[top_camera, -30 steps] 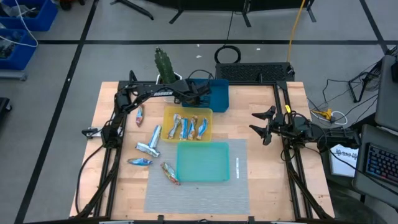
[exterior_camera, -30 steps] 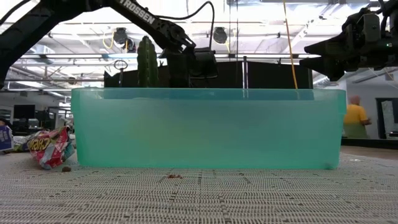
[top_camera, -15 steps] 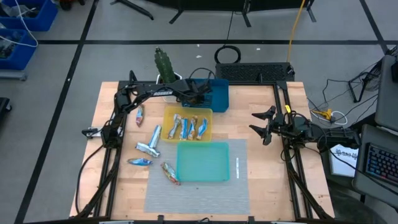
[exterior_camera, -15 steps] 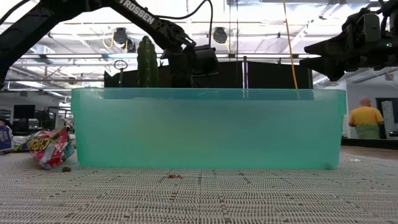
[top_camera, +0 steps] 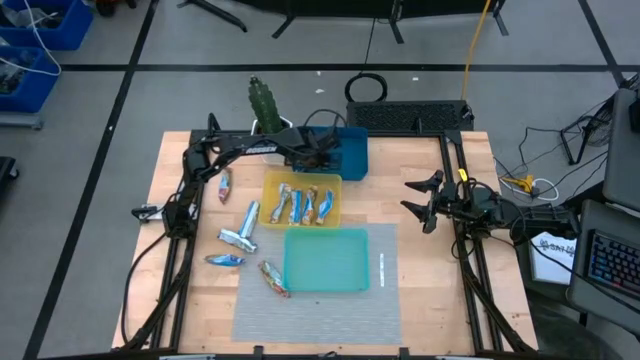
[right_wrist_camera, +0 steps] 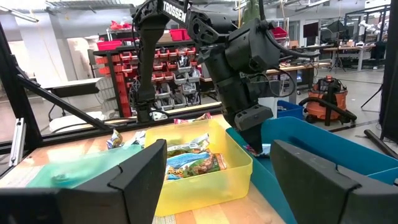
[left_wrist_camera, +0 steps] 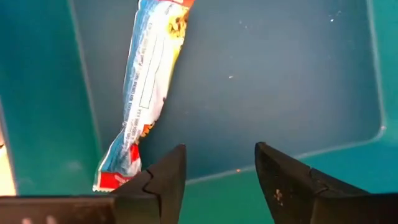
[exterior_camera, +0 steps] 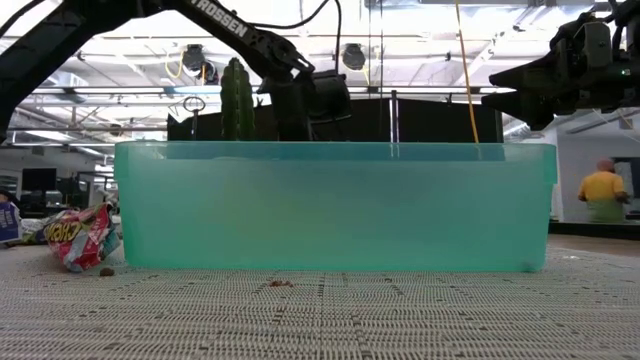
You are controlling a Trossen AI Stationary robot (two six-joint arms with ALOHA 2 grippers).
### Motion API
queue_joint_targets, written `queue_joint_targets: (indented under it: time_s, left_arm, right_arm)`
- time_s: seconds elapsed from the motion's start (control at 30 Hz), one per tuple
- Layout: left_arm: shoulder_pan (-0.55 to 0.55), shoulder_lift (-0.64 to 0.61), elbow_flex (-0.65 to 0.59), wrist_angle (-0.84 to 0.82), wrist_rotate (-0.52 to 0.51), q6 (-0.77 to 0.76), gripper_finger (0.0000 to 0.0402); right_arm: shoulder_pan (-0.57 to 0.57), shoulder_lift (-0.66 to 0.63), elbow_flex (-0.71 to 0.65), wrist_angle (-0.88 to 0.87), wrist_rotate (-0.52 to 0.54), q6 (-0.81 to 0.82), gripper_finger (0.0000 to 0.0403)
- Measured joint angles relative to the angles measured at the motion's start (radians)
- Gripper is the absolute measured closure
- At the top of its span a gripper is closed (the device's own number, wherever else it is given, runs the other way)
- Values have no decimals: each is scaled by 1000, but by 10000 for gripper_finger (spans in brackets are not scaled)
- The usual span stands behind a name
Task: Pick and place Granola Bars by type
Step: Put the red granola bar into the blue bin
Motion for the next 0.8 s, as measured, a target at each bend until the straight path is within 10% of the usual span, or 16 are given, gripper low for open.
queue_joint_targets:
  time_s: [0.8]
  left_arm:
    - [-73, -266, 1, 31, -83, 395, 165]
  right_arm:
    - [0, 0, 0, 0, 0, 0, 124]
